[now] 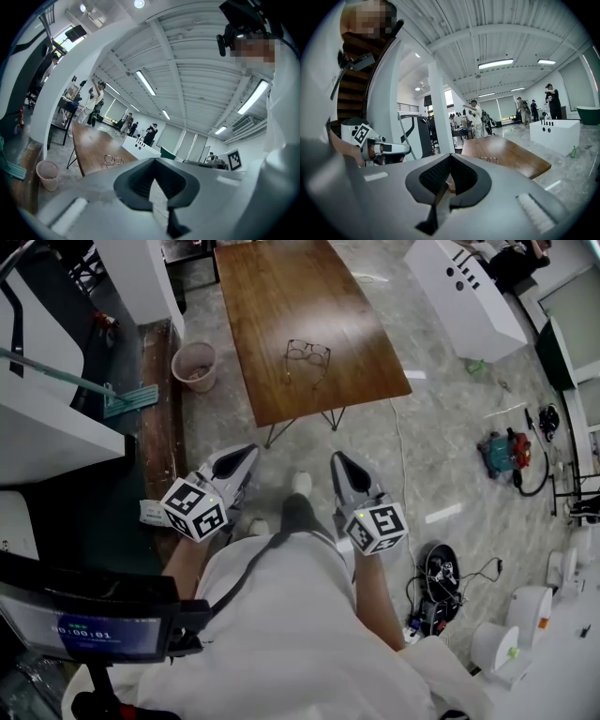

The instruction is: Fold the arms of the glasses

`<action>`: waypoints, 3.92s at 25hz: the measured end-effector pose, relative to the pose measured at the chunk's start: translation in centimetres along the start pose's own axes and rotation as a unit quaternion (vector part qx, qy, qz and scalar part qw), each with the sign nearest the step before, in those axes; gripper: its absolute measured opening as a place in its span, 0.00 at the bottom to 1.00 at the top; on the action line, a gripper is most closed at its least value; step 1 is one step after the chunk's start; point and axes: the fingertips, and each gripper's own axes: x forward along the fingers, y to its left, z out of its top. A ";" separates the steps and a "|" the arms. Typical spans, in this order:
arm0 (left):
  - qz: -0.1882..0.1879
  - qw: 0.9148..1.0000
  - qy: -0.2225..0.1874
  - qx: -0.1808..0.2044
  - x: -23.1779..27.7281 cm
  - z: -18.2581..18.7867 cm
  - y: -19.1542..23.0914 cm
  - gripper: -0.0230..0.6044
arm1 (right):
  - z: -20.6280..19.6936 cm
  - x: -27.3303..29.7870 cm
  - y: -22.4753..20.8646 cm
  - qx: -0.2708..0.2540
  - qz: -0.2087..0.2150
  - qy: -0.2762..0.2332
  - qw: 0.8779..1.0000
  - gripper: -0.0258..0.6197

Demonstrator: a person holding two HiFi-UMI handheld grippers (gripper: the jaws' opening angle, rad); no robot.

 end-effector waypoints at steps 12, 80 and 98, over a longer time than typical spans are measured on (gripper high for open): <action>0.032 0.999 -0.006 0.003 8.8 2.9 3.9 0.04 | 2.8 7.2 -8.1 -0.012 0.045 0.003 0.999 0.05; 0.165 0.979 0.062 -0.102 21.5 -0.2 25.3 0.04 | -14.1 42.4 -25.8 -0.317 0.289 0.404 0.808 0.09; 0.166 0.984 0.040 -0.059 21.4 3.4 23.9 0.04 | -5.8 38.4 -25.2 -0.108 0.273 0.266 0.918 0.08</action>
